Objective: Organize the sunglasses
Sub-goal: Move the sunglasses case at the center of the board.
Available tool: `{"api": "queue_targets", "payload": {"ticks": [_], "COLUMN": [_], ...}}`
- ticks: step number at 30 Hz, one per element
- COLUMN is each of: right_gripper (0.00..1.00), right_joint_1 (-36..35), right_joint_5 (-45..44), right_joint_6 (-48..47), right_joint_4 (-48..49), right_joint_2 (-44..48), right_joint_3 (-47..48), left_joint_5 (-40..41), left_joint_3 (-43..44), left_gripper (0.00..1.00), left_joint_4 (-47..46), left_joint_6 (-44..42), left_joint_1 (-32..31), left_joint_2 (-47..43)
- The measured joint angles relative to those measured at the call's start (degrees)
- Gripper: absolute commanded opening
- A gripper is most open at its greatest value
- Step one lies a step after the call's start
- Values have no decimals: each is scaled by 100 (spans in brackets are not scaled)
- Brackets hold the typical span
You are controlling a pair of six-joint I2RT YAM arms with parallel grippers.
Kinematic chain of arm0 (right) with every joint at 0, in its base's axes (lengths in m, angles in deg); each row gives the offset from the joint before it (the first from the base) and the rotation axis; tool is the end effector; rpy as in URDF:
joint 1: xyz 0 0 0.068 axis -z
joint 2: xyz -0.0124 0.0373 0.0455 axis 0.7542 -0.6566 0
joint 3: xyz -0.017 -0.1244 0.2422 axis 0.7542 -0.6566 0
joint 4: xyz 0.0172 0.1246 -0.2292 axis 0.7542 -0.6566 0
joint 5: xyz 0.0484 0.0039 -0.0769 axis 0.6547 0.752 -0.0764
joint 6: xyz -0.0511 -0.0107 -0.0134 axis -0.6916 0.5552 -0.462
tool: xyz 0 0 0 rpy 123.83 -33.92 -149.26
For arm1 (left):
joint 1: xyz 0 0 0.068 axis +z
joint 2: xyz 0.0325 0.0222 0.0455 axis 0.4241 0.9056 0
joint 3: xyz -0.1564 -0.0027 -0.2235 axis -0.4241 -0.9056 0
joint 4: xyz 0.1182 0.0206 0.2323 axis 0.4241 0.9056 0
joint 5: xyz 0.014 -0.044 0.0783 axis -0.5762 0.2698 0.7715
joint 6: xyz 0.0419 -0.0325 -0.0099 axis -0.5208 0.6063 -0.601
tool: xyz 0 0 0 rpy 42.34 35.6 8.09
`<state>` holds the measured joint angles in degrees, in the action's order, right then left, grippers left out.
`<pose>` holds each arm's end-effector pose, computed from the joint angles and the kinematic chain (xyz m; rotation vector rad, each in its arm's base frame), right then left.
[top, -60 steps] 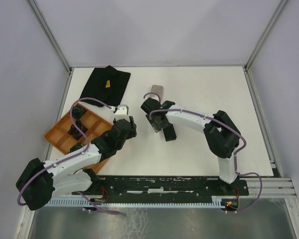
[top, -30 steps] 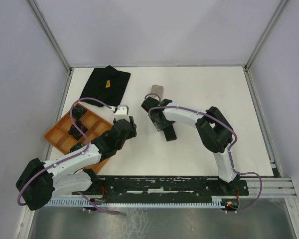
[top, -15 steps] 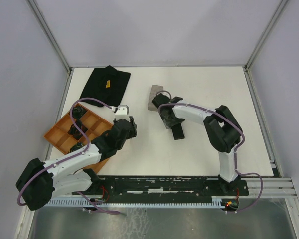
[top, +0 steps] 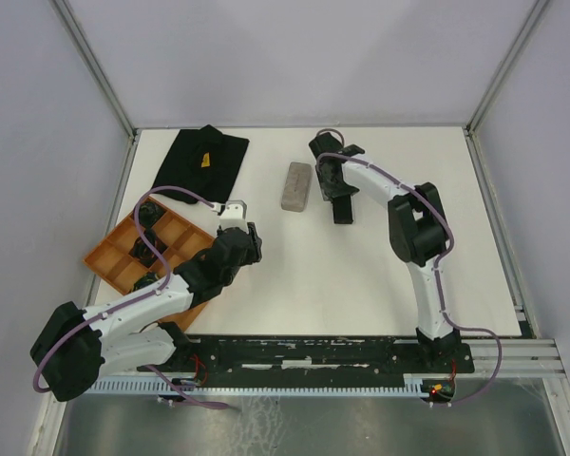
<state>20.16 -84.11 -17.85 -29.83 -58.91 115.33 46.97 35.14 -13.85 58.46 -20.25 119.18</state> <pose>0.4120 0.2113 0.1903 -0.1901 2.6251 -0.2685 0.1702 -0.1486 0.2176 -0.0190 2.0533 -0.3130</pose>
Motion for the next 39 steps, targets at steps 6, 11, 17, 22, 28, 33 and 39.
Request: {"api": "queue_targets", "payload": {"ticks": [6,11,17,22,28,33,39], "right_gripper": [32,41,71,80,87,91,93], "right_joint_1": [162,236,251,269,295,295,295], "right_joint_5": [-79,-98,-83,-52,42,122,369], "right_joint_6": [-111,-149,-157,-173,-201,-258,-308], "right_joint_4": [-264,-586,-688,-693,-684,-658,-498], "right_joint_2": [-761,-1134,-1270,-1307,-1307,-1303,-1040], "right_joint_3": [1045,1598,1797,1814,1814,1812,1530], "left_joint_5": [-55,-98,-96,-96,-96,-94,-94], "left_joint_3": [50,74,76,76,76,76,131], "left_gripper": [45,45,45,45,45,46,46], "left_joint_4": [55,85,107,127,129,144,223], "left_joint_6": [0,0,0,0,0,0,0], "left_joint_1": [0,0,0,0,0,0,0], "left_joint_2": [0,0,-9,-37,-42,-59,-70]}}
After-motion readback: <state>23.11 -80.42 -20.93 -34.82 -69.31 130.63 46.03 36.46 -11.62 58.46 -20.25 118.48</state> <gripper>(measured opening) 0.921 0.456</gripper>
